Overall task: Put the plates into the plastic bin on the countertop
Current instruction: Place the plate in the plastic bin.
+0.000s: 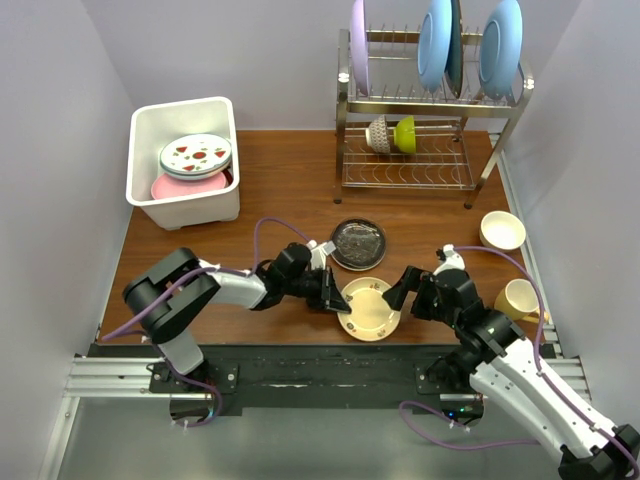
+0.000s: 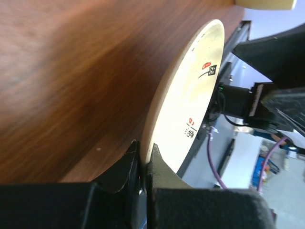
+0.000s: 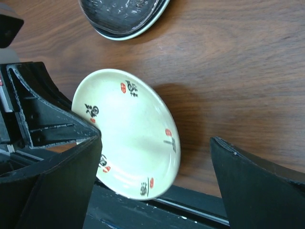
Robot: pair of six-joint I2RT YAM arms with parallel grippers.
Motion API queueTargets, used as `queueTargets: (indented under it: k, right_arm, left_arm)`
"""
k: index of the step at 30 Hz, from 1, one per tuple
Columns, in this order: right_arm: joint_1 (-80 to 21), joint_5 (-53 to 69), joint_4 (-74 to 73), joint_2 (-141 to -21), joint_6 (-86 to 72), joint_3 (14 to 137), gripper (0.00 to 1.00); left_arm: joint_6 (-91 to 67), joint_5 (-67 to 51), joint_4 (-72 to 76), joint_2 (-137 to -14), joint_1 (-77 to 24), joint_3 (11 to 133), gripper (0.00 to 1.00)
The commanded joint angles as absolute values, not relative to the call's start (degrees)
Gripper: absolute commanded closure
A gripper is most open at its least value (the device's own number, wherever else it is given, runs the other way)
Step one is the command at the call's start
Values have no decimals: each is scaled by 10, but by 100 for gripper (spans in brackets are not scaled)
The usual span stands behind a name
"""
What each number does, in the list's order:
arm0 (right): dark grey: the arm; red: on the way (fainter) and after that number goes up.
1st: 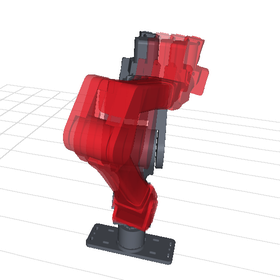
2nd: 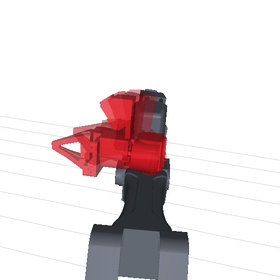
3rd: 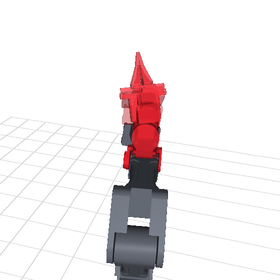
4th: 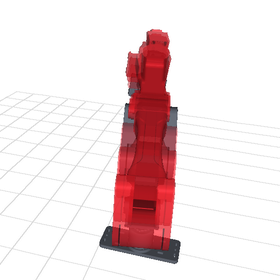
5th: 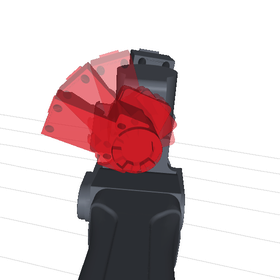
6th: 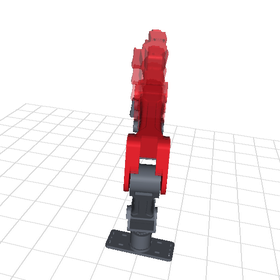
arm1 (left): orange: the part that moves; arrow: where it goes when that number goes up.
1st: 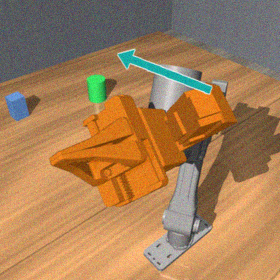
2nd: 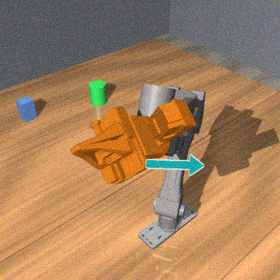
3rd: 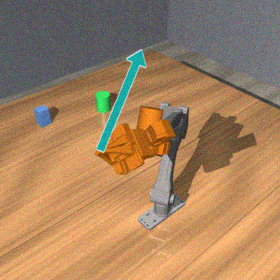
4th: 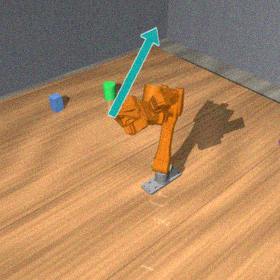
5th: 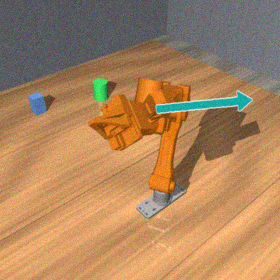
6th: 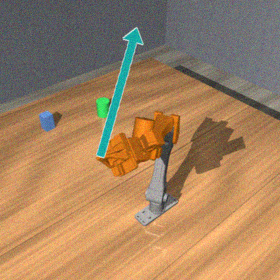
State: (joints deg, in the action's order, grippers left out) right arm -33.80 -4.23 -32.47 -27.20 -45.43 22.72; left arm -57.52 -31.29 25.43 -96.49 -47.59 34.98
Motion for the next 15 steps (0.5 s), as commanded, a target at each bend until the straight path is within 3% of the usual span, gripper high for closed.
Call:
queueTargets:
  k: [1, 15]
  right_arm:
    - [-340, -30, -303, -254, -456, 258, 1]
    - [-341, -18, -294, -255, -453, 259, 1]
  left_arm:
    - [-505, -294, 172, -921, -457, 385, 100]
    - [-423, -287, 2, -802, -349, 424, 100]
